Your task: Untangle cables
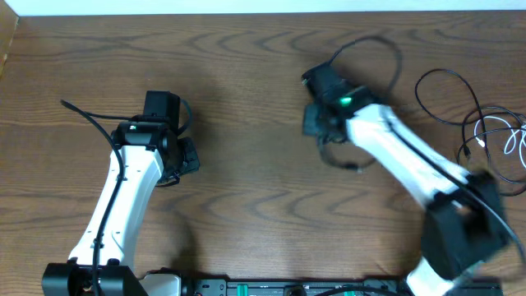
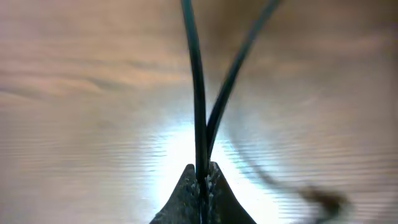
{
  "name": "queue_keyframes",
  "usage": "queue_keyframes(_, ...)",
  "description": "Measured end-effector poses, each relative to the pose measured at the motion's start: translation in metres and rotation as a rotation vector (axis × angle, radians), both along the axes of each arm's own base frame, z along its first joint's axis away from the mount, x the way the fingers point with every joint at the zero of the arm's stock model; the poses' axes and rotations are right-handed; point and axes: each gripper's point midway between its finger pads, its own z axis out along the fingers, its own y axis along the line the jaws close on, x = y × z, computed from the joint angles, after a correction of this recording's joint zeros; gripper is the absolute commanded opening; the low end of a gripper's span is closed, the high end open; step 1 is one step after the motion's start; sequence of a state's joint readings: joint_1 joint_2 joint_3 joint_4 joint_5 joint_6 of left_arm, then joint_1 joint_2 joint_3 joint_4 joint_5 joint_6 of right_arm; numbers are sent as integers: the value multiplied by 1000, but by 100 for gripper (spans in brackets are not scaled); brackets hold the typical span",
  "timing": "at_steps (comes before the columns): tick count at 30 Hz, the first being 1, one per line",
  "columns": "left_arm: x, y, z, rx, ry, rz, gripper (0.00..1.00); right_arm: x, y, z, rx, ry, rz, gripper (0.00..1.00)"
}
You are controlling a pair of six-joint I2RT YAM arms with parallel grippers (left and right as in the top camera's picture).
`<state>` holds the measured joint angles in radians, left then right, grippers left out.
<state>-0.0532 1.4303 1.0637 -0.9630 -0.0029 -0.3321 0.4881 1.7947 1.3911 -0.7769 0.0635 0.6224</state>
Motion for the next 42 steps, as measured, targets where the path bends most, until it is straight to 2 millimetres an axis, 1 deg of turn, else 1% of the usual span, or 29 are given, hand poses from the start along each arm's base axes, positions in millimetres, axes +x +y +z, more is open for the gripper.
queue_keyframes(1,0,0,0,0,1,0,43,6,-9,29,22,-69,2,1)
queue_keyframes(2,0,0,0,0,1,0,43,9,-18,49,35,-117,-1,1)
queue_keyframes(3,0,0,0,0,1,0,43,10,-24,60,42,-141,-3,1)
queue_keyframes(6,0,0,0,0,1,0,43,13,-51,95,52,-227,-31,1)
queue_keyframes(8,0,0,0,0,1,0,43,17,-74,113,45,-277,-52,1)
queue_keyframes(9,0,0,0,0,1,0,43,19,-81,118,40,-297,-56,1)
queue_keyframes(12,0,0,0,0,1,0,43,27,-118,133,2,-356,-96,1)
queue_keyframes(14,0,0,0,0,2,0,43,33,-150,143,-42,-394,-146,1)
queue_keyframes(15,0,0,0,0,1,0,44,34,-173,148,-68,-414,-186,1)
queue_keyframes(16,0,0,0,0,2,0,43,35,-185,151,-81,-424,-208,1)
queue_keyframes(17,0,0,0,0,2,0,43,35,-206,156,-102,-440,-252,1)
queue_keyframes(19,0,0,0,0,2,0,43,35,-234,162,-123,-463,-310,1)
queue_keyframes(20,0,0,0,0,2,0,43,35,-252,167,-139,-482,-351,1)
queue_keyframes(21,0,0,0,0,2,0,43,37,-277,175,-160,-522,-403,1)
queue_keyframes(22,0,0,0,0,2,0,43,38,-289,180,-172,-547,-424,1)
queue_keyframes(23,0,0,0,0,1,0,43,38,-308,188,-189,-582,-463,1)
queue_keyframes(25,-1,0,0,0,2,0,43,35,-341,201,-215,-636,-535,1)
queue_keyframes(26,-1,0,0,1,4,0,43,27,-368,205,-240,-651,-599,1)
queue_keyframes(28,-2,0,0,1,6,0,43,13,-395,203,-254,-638,-669,1)
queue_keyframes(29,-2,0,0,1,6,0,43,0,-413,199,-263,-613,-721,1)
queue_keyframes(31,-2,0,0,1,7,0,43,-16,-434,191,-273,-576,-782,1)
queue_keyframes(32,-2,0,0,1,6,0,43,-19,-438,187,-274,-561,-795,1)
queue_keyframes(35,-2,0,0,1,8,0,43,-25,-448,161,-262,-473,-820,1)
queue_keyframes(36,-2,0,0,1,9,0,43,-26,-451,143,-251,-414,-821,1)
queue_keyframes(37,-2,0,0,1,9,0,43,-23,-451,129,-240,-378,-806,1)
queue_keyframes(40,-2,0,0,1,10,0,43,-18,-447,110,-207,-328,-766,1)
queue_keyframes(41,-2,0,0,1,10,0,43,-17,-445,108,-201,-324,-757,2)
queue_keyframes(42,-2,0,0,1,10,0,43,-17,-445,108,-199,-324,-753,7)
